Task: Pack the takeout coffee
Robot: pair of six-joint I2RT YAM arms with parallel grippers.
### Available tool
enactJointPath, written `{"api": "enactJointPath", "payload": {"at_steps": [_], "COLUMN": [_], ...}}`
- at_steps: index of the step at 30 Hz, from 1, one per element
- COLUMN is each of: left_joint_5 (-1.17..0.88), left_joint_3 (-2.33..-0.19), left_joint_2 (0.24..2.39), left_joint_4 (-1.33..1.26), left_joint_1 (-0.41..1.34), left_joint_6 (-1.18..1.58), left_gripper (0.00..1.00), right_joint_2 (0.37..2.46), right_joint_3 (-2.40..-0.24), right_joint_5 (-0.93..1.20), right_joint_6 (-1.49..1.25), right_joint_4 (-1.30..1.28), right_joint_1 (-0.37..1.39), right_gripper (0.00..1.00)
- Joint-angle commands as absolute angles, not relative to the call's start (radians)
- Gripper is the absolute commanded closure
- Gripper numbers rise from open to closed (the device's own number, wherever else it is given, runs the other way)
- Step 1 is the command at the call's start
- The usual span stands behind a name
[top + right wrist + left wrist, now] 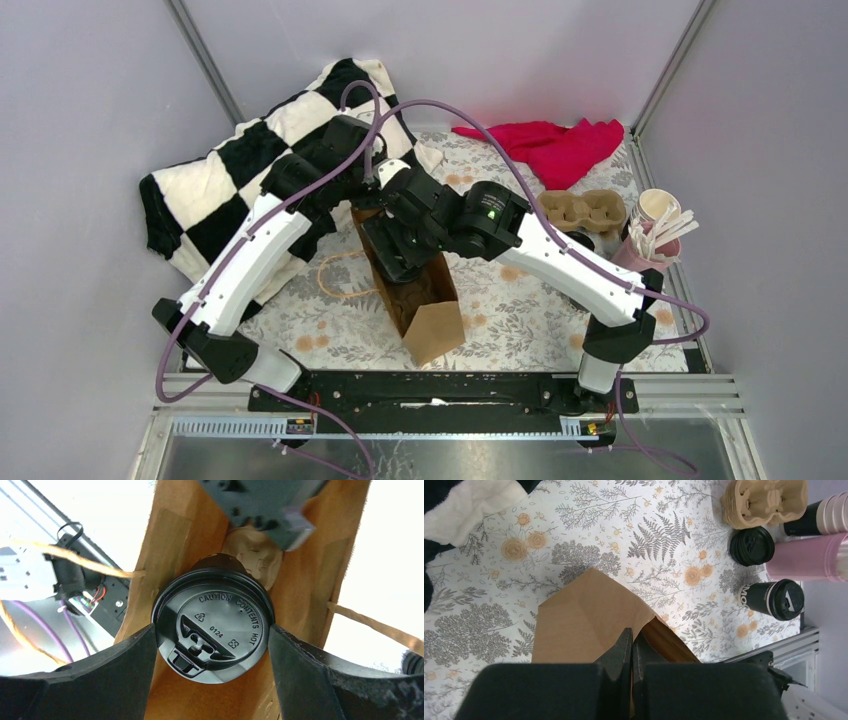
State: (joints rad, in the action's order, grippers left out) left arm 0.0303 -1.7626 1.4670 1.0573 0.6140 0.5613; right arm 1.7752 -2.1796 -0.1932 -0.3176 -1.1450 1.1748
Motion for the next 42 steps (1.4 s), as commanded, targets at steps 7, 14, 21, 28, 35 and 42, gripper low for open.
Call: {"api": "enactJointPath", "payload": {"at_steps": [7, 14, 21, 28, 35, 42], "left_joint_5": [0.134, 0.130, 0.086, 0.013, -0.017, -0.003], "left_joint_3": [-1.705, -1.689, -1.631, -1.552, -1.515, -1.520], "left_joint_2": [1.388, 1.375, 1.338, 1.278, 1.241, 1.232], "left_joint_4": [1.021, 1.020, 0.968, 0.902, 0.868, 0.868], "left_joint_1": [0.618, 0.618, 0.617, 0.618, 0.618, 0.618], "left_joint_6": [0.752, 0.760, 0.758, 0.685, 0.665, 0.678], "left_gripper": [1.00, 1.00, 1.00, 1.00, 1.00, 1.00], "right_joint_2": [1.799, 1.767, 1.766, 1.710, 1.650, 1.657], "right_joint_3": [-2.201, -2.101, -2.049, -1.939, -1.860, -1.843], "right_joint_5": [-0.562, -0.457, -0.364, -0.248, -0.092, -0.108], "right_joint_6": [-0.314, -0.235, -0.264, -0.235, -0.233, -0.260], "right_joint_4": [-1.280, -1.193, -1.077, -0.936, -0.816, -0.916], "right_joint_1": [1.184, 1.183, 1.184, 1.181, 1.166, 1.163], "right_gripper": [0.35, 0.34, 0.34, 0.34, 0.33, 0.34]}}
